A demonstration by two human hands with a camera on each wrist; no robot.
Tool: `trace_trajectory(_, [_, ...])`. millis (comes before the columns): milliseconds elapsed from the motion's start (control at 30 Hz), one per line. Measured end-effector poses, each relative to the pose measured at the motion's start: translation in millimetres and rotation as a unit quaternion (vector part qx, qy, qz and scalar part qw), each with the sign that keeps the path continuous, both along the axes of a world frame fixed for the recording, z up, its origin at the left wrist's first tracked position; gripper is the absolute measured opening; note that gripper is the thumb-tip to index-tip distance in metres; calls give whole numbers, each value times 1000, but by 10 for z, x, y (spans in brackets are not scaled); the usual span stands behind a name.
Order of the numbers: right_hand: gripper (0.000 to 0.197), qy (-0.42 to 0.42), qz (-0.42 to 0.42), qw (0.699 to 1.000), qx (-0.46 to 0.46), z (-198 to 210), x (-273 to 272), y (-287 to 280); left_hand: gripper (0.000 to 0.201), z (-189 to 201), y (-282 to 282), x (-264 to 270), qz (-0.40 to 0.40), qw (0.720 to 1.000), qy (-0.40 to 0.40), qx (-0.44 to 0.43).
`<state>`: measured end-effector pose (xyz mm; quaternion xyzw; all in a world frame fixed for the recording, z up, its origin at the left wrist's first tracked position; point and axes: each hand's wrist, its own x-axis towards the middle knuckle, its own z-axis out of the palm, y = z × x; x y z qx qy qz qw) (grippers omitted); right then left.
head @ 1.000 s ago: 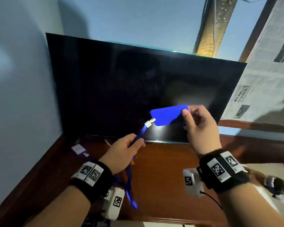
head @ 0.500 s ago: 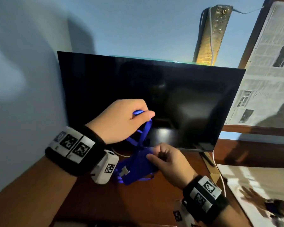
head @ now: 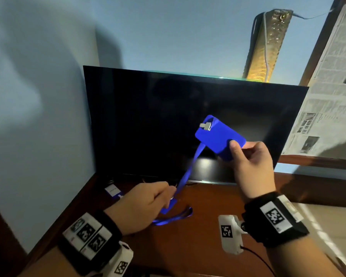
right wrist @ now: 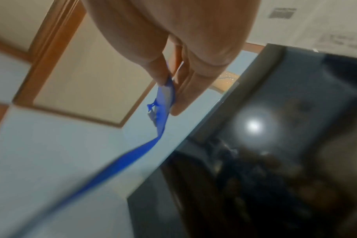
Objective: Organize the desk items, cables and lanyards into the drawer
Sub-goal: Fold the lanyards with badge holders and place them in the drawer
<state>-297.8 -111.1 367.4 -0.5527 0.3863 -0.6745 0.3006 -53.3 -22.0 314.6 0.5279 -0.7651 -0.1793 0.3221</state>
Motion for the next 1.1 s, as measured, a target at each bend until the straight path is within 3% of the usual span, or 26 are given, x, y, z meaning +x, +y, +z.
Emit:
trace_trajectory(67, [21, 163, -71, 984, -30, -197, 22, -59, 37, 218, 194, -112, -40, 998, -6, -41])
trace_trajectory(100, [24, 232, -54, 971, -34, -329, 56, -73, 32, 364, 258, -151, -54, 995, -15, -77])
trace_trajectory(167, [27, 343, 39, 939, -1, -569, 156, -31, 26, 645, 275, -164, -50, 987, -32, -152])
trace_trajectory(233, [26, 375, 174, 911, 10, -691, 277, 90, 24, 851, 135, -67, -7, 981, -56, -185])
trace_trajectory(300, [22, 319, 291, 902, 5, -652, 365, 231, 25, 911, -116, 122, 54, 979, -73, -181])
trace_trajectory(367, [25, 222, 332, 917, 8, -540, 404, 323, 28, 760, -421, 405, 109, 983, -63, -136])
trace_trajectory(467, [27, 19, 299, 954, 25, -392, 401, 353, 30, 363, -616, 691, 128, 990, -28, -54])
trace_trajectory(533, [21, -99, 293, 950, 50, -367, 402, 327, 31, 103, -496, 643, 107, 994, -8, -3])
trace_trajectory(600, [14, -163, 268, 946, 85, -389, 424, 278, 33, -93, -248, 455, 78, 997, -5, 22])
trace_trajectory(667, [19, -171, 202, 959, 103, -487, 451, 191, 30, -191, 28, 235, 46, 999, 2, 29])
trace_trajectory(733, [21, -42, 75, 993, 78, -623, 441, 115, 25, -177, 239, 56, 22, 999, 6, 24])
trace_trajectory(800, [24, 118, 7, 992, 43, -761, 445, 121, 23, -102, 339, -20, 13, 1000, -7, -21])
trace_trajectory(900, [24, 271, 54, 961, -7, -1035, 503, 252, 26, 37, 312, 61, 59, 990, -68, -109])
trace_trajectory(967, [21, 356, 100, 927, -62, -1224, 546, 391, 20, 92, 237, 192, 104, 984, -83, -118])
trace_trajectory(1100, [20, 429, 142, 872, -187, -1471, 600, 648, 17, -120, 110, 479, 175, 984, -35, -5])
